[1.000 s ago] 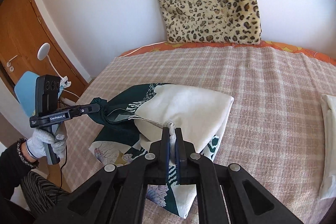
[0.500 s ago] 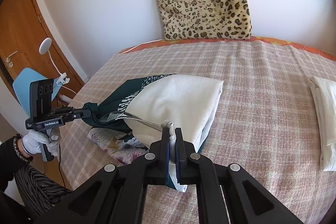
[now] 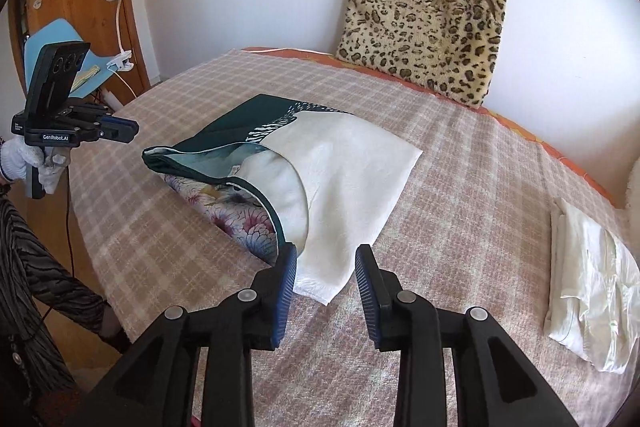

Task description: Fold small clothes

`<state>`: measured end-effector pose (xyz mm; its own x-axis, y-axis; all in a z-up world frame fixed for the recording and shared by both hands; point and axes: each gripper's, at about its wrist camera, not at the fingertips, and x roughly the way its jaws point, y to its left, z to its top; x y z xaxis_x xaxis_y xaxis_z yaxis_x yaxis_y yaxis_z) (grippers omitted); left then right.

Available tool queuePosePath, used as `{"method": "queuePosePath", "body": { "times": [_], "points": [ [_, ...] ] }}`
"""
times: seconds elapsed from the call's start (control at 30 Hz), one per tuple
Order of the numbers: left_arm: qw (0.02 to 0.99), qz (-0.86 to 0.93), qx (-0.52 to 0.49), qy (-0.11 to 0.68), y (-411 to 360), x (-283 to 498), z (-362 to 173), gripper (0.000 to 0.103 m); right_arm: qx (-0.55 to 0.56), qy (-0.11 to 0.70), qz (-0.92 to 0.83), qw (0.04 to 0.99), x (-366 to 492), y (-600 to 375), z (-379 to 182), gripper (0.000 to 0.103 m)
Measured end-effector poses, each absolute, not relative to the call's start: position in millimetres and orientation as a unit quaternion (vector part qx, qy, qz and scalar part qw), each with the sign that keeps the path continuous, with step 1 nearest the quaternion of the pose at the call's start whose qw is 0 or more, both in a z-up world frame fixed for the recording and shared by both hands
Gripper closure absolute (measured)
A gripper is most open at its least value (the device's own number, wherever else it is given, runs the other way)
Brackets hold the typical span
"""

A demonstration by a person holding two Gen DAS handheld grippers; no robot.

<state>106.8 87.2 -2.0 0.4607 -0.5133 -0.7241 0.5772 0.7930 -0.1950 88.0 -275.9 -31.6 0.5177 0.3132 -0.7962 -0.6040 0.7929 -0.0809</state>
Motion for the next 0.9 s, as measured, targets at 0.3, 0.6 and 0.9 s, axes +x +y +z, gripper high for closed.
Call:
{"method": "queuePosePath", "body": {
  "times": [0.3,0.6,0.9],
  "points": [
    [0.849,-0.315,0.021,0.424,82.5,128.2,-9.8,0.09,-0.198,0.417,0.282,0.841,79.6,-257.1,-52.6,0.048],
    [0.804,-0.358,0.078,0.468,42.6,132.9,-44.2,0.09,-0.292,0.424,0.25,0.82,80.3,-232.3,-83.4,0.102],
    [0.801,-0.366,0.064,0.47,59.8,117.2,-35.3,0.09,-0.231,0.447,0.28,0.817,75.3,-266.0,-65.3,0.099]
  ]
}}
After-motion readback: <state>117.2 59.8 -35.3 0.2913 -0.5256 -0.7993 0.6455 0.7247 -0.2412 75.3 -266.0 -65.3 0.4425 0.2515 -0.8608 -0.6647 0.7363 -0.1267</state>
